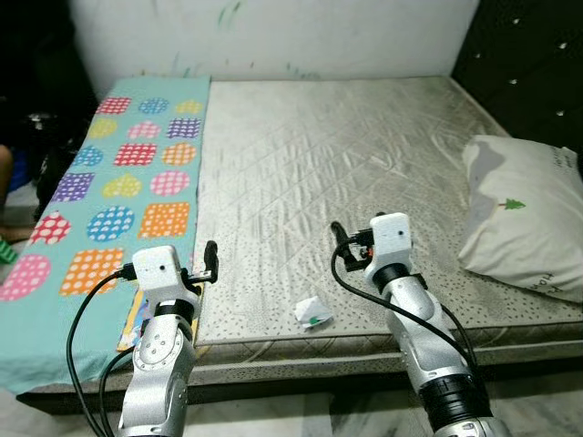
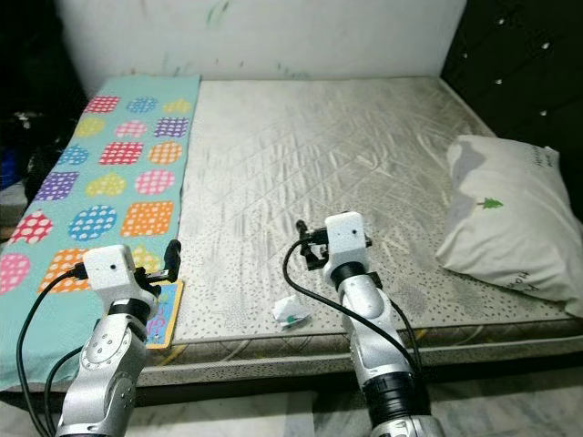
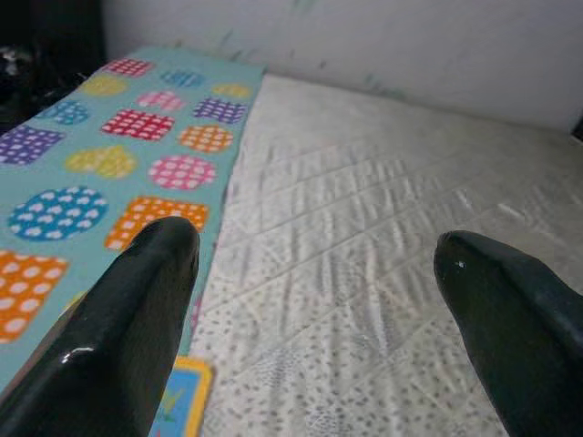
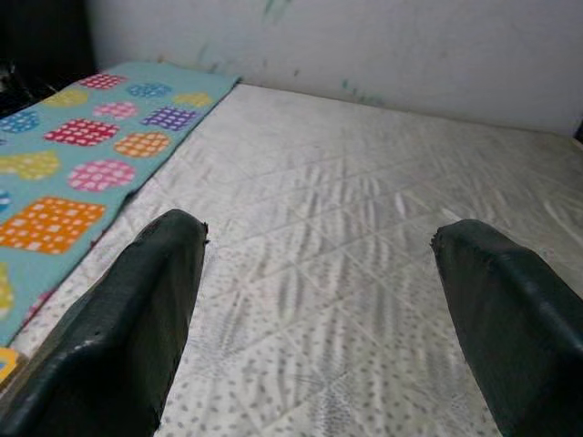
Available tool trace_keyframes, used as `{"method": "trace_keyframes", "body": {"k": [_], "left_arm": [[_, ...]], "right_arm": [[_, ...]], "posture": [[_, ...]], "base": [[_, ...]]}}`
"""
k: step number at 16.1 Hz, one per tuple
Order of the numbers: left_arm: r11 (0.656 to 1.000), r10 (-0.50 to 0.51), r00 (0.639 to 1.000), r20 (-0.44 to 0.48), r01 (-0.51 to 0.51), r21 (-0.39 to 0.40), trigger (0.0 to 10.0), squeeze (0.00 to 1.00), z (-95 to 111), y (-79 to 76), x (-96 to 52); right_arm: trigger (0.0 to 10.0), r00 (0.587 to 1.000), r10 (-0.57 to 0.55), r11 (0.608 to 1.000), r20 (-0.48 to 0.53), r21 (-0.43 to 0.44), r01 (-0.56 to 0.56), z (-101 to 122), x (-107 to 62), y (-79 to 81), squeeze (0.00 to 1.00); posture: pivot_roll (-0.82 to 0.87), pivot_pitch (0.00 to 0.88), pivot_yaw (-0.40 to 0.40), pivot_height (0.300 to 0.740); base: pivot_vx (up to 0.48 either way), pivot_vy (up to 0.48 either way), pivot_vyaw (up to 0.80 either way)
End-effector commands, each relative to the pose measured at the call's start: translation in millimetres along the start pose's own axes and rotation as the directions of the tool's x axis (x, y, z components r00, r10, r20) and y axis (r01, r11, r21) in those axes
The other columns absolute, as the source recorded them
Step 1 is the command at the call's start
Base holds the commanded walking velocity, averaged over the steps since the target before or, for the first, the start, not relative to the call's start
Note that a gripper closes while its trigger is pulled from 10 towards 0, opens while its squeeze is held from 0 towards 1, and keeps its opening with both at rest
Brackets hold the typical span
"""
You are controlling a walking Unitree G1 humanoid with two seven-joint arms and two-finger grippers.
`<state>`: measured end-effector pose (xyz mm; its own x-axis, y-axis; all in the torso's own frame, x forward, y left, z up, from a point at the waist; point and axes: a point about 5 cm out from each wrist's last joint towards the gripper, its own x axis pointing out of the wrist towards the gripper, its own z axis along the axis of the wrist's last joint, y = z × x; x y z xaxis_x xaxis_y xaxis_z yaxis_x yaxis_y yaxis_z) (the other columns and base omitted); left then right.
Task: Clean up the room
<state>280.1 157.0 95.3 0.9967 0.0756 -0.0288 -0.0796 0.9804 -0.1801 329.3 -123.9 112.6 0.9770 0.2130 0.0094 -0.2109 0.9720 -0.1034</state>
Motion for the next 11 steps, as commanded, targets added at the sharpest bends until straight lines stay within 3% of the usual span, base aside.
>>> {"method": "trace_keyframes", "body": {"k": [1,5,8,11], "left_arm": [[1.0,0.003,0.999,-0.038,-0.002,0.007,10.0,0.0,-8,3.0,-3.3],[0.999,0.029,0.998,-0.051,-0.028,0.029,10.0,0.0,-12,14.3,-5.7],[0.999,0.025,0.998,-0.054,-0.023,0.031,10.0,0.0,-14,14.0,-7.9],[0.999,0.022,0.998,-0.062,-0.019,0.048,10.0,0.0,-13,17.9,-17.1]], "right_arm": [[10.0,1.0,-0.017,1.0,-0.012,0.004,0.017,-3,-1.3,-3.5,0.0],[10.0,0.999,-0.033,0.999,-0.034,-0.007,0.032,-7,-2.3,-8.4,0.0],[10.0,0.998,-0.049,0.999,-0.043,0.002,0.049,-11,-7.7,-10.0,0.0],[10.0,0.989,-0.003,0.999,-0.145,0.032,0.008,-28,-24.1,-3.4,0.0]], "posture": [[-0.02,0.042,-0.007,0.74],[-0.02,0.027,-0.007,0.74],[-0.03,0.011,-0.002,0.74],[-0.02,0.076,-0.008,0.74]], "base": [[0.0,0.0,0.0],[0.0,0.0,0.0],[0.0,0.0,0.0],[0.0,0.0,0.0]]}}
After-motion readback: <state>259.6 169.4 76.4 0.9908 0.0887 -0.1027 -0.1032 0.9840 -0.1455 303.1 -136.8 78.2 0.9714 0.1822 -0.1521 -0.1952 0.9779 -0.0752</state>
